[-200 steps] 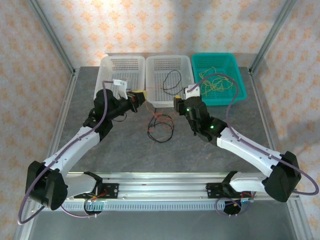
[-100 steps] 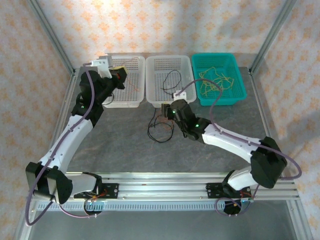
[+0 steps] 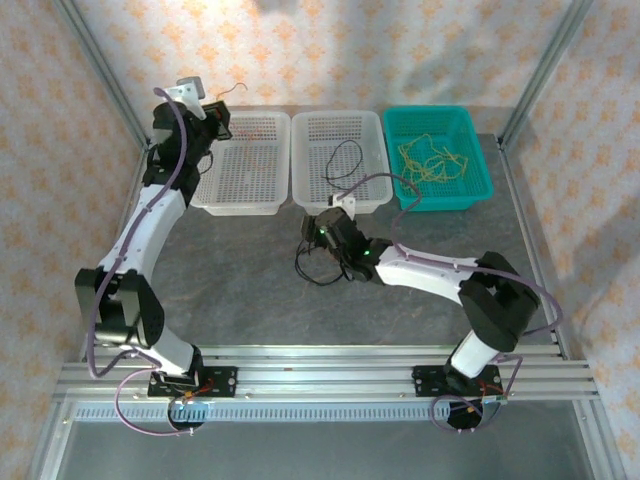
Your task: Untangle the cables
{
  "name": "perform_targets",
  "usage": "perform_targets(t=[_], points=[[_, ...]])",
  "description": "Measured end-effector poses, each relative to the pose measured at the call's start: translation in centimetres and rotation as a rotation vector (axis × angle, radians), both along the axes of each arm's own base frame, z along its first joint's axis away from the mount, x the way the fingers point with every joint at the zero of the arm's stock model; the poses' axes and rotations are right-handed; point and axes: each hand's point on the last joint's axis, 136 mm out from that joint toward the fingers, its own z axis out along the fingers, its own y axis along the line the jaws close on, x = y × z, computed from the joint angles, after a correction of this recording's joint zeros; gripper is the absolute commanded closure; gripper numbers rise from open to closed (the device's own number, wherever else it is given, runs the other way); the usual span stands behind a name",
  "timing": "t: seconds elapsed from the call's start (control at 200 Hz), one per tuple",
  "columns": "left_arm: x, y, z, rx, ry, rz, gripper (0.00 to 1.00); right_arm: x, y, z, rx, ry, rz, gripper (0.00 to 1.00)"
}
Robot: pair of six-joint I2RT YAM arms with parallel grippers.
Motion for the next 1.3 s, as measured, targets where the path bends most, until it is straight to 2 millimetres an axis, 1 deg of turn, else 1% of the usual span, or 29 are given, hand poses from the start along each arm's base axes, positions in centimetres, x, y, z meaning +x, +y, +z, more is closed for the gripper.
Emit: perform_targets(t=[0.07,0.155,0.225,0.265,0.38,0.486,0.566,0.636,0.706,0.741,0.801,0.871,0.996,1.046,1.066,1.096,1.141,1.176,1.227,1.297], points=[[1.5,0.2,-1.2,0.002,0.023,0.011,1.0,0.0,0.0,-0.6,0.007,0.016,-0.015,0.29],[3.3,0.2,-2.5,0.005,0.049,0.018,1.0,0.2,-0.3,-0.6,0.021,0.017,-0.047,0.31],[4.4,0.4,-3.5,0.013,0.067,0.028,1.0,0.4,-0.9,-0.7,0.027,0.017,-0.092,0.35],[4.9,0.6,-4.4,0.018,0.086,0.038,1.0,0.5,-1.4,-0.8,0.021,0.02,-0.119,0.37],[6.1,1.2,-7.3,0.034,0.158,0.073,1.0,0.7,-2.2,-1.6,-0.008,0.029,-0.175,0.33],[7.3,1.9,-10.6,0.051,0.24,0.114,1.0,0.7,-2.7,-2.1,-0.03,0.027,-0.186,0.29],[8.0,2.3,-13.3,0.063,0.308,0.132,0.85,0.6,-3.1,-2.5,-0.05,0.017,-0.191,0.29],[8.3,2.4,-15.4,0.072,0.36,0.135,0.59,0.4,-3.5,-3.0,-0.075,0.018,-0.189,0.29],[8.1,2.6,-17.0,0.074,0.406,0.135,0.42,0.4,-3.4,-3.2,-0.092,0.019,-0.169,0.33],[8.0,2.6,-17.4,0.072,0.419,0.134,0.33,0.4,-3.3,-3.2,-0.096,0.021,-0.158,0.35],[7.9,2.5,-17.7,0.067,0.432,0.125,0.24,0.2,-3.0,-3.4,-0.1,0.026,-0.135,0.37],[7.8,2.1,-17.4,0.045,0.428,0.112,0.19,0.1,-2.9,-3.9,-0.099,0.038,-0.118,0.38],[6.8,1.5,-17.0,0.019,0.427,0.084,0.18,-0.2,-3.2,-4.9,-0.115,0.057,-0.112,0.41],[6.6,1.3,-16.5,0.013,0.42,0.075,0.18,-0.2,-3.5,-5.2,-0.118,0.062,-0.114,0.42],[6.4,0.9,-15.9,0.01,0.395,0.068,0.18,-0.1,-3.6,-5.3,-0.103,0.061,-0.118,0.42],[5.3,0.8,-15.9,0.007,0.388,0.067,0.18,-0.2,-3.9,-5.5,-0.089,0.065,-0.118,0.43],[3.0,0.3,-16.0,0.002,0.406,0.059,0.18,-0.4,-5.0,-6.2,-0.078,0.08,-0.127,0.43],[1.4,-0.4,-15.5,0.001,0.402,0.045,0.18,-0.5,-6.0,-6.9,-0.07,0.09,-0.139,0.43],[-0.2,-1.6,-13.9,0.002,0.372,0.021,0.18,-0.6,-7.2,-7.7,-0.057,0.104,-0.152,0.44],[-1.8,-3.2,-11.2,0.002,0.308,-0.013,0.18,-0.8,-8.4,-8.7,-0.029,0.122,-0.164,0.46]])
